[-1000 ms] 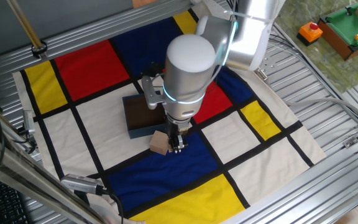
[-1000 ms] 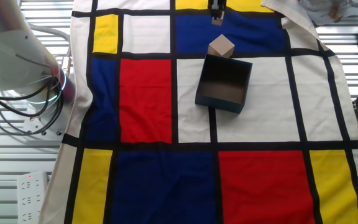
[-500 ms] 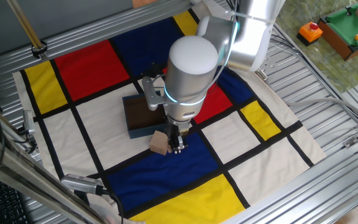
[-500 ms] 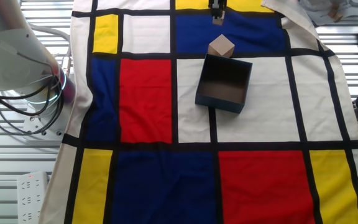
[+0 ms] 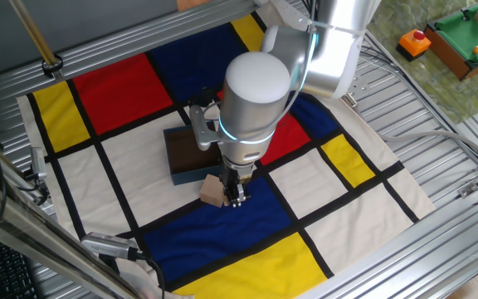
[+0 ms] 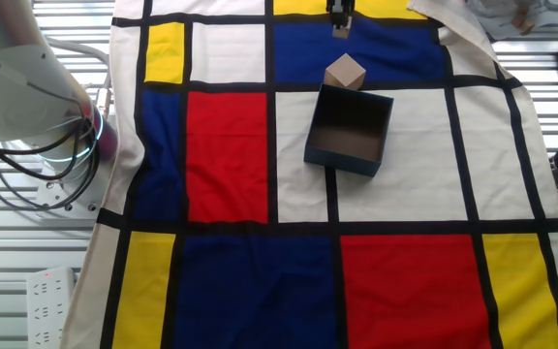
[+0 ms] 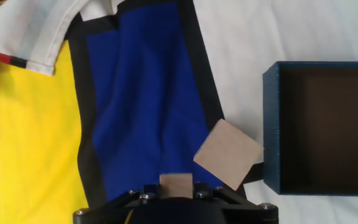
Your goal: Take everything out of the gift box
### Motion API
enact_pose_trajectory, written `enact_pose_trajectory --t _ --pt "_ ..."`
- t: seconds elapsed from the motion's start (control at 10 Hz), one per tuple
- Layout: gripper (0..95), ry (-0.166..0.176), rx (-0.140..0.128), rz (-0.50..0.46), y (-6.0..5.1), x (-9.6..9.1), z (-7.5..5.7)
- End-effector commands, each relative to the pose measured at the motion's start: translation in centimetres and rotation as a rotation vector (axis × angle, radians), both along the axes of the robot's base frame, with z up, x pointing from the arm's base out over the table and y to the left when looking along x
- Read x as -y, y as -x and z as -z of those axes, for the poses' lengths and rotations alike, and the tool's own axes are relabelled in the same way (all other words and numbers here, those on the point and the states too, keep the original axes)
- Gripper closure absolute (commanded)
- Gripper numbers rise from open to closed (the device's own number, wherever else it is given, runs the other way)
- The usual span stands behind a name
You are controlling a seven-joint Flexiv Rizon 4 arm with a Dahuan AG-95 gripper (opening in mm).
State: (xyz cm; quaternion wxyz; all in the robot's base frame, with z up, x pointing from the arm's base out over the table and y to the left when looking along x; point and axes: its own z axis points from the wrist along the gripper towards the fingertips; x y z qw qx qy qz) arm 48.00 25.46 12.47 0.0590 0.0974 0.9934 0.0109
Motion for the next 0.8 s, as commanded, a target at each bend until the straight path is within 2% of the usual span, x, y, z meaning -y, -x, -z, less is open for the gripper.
enact_pose_trajectory --t 0.1,0.2,0.8 --pt "57.0 0.003 0.0 -0.004 -0.12 -0.12 0.11" --pt "19.0 0.0 0.007 -0.011 -0.13 -0.12 0.13" --pt "19.0 0.009 0.001 -0.045 -0.17 -0.24 0.2"
